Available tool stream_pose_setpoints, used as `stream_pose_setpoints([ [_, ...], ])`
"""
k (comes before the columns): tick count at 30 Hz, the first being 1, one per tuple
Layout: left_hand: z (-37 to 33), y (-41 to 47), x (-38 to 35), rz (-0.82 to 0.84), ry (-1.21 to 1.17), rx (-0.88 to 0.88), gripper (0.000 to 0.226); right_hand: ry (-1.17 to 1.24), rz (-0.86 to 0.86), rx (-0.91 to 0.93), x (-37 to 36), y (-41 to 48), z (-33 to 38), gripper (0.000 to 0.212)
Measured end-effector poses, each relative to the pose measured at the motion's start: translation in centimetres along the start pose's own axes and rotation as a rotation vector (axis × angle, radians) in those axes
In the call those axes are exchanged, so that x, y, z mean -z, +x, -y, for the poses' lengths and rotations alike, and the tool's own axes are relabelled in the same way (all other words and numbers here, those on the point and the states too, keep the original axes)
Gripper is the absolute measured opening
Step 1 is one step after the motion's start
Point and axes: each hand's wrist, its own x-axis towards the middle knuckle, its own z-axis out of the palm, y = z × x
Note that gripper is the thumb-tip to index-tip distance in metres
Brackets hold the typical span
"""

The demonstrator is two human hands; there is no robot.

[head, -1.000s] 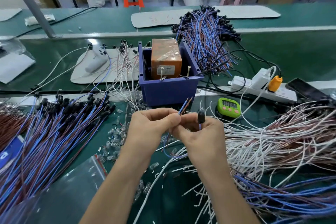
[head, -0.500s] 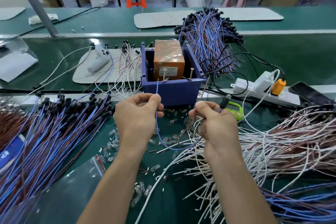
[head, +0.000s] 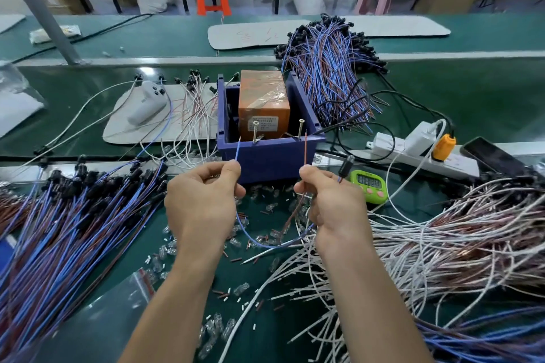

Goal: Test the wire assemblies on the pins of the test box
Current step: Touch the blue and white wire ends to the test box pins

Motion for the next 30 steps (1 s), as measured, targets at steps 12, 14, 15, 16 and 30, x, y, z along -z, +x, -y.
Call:
stream_pose_setpoints([
  [12,0.34,0.77,0.03,0.079,-0.041,0.021,0.016,-0.029,0.051,0.021,-0.42,0.22,-0.35,0.02],
  [14,0.39,0.78,-0.05,0.084,-0.037,0.025,0.014,-0.03,0.055,0.019,-0.38,0.21,-0.35,0.02],
  [15,0.41,0.77,-0.13,0.083,-0.032,0.026,0.014,-0.031,0.055,0.02,-0.37,0.22,-0.36,0.02],
  [16,0.4,0.75,-0.2,0.084,-0.026,0.026,0.015,-0.035,0.053,0.021,-0.35,0.24,-0.38,0.019],
  [30,-0.37,0.4,-0.68,0.138,0.003,-0.02,0.016,-0.05,0.062,0.034,-0.42,0.39,-0.51,0.018],
])
